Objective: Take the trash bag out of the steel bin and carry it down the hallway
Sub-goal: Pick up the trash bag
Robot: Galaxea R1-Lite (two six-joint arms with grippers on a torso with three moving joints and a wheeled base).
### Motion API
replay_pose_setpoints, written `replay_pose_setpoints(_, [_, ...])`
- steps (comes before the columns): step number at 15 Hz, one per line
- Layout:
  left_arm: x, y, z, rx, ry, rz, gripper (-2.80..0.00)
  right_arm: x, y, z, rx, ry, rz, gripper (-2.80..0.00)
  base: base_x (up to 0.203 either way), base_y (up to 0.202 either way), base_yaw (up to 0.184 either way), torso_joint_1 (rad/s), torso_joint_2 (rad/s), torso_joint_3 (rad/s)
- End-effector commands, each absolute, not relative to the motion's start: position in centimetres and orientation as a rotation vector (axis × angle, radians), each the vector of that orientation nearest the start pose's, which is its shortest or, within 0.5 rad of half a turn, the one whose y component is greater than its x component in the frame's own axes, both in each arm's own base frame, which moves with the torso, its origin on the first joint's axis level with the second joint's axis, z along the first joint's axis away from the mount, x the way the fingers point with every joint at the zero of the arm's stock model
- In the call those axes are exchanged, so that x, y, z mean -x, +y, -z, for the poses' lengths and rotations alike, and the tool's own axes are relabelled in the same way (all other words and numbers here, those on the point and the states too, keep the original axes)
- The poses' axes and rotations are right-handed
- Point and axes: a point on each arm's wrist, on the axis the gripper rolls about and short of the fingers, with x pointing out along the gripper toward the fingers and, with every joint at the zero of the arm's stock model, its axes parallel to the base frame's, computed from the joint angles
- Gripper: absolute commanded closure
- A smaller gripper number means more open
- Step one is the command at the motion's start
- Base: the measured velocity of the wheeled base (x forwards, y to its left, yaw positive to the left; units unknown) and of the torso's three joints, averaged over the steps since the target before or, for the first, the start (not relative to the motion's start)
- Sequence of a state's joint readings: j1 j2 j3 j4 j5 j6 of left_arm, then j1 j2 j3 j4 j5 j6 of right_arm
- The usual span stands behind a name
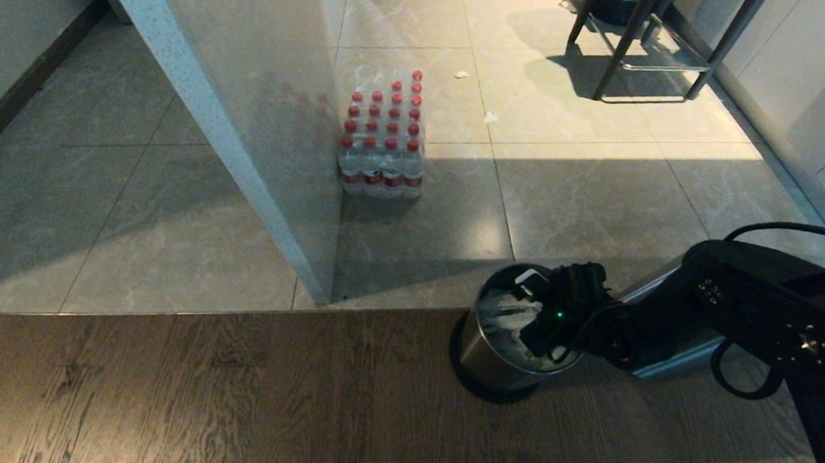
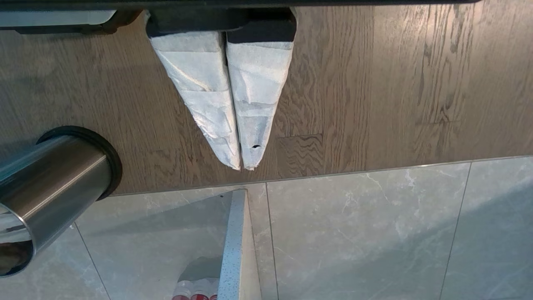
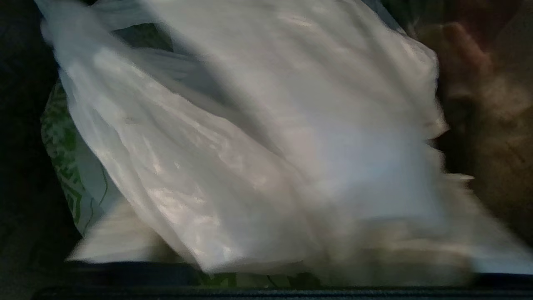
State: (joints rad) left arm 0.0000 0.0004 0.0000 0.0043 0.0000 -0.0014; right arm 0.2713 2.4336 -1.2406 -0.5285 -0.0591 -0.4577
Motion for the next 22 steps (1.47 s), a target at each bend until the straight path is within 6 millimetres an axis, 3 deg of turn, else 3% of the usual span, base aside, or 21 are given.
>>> replay_pose_setpoints(1, [2.3,0.0,-7.5,0.002,0.005,0.0,0.0,-42.6,11.7,-0.3,0.545,0.591,-0.347,0.0,0.0,0.0,0.0,0.0,0.0,0.0])
replay_pose_setpoints(5, [2.3,0.0,-7.5,0.002,0.005,-0.001,0.0,-42.2,11.5,-3.2,0.534,0.54,-0.302,0.0,0.0,0.0,0.0,0.0,0.0,0.0])
replay_pose_setpoints(10, [2.3,0.0,-7.5,0.002,0.005,-0.002,0.0,-39.2,10.5,-8.3,0.414,0.499,-0.208,0.0,0.0,0.0,0.0,0.0,0.0,0.0])
replay_pose_setpoints(13, [2.3,0.0,-7.5,0.002,0.005,0.0,0.0,-37.0,9.9,-13.1,0.369,0.446,-0.178,0.0,0.0,0.0,0.0,0.0,0.0,0.0])
replay_pose_setpoints(17, [2.3,0.0,-7.5,0.002,0.005,0.0,0.0,-32.1,8.5,-20.7,0.297,0.4,-0.153,0.0,0.0,0.0,0.0,0.0,0.0,0.0])
replay_pose_setpoints(22, [2.3,0.0,-7.5,0.002,0.005,-0.001,0.0,-26.3,6.9,-27.7,0.251,0.318,-0.137,0.0,0.0,0.0,0.0,0.0,0.0,0.0])
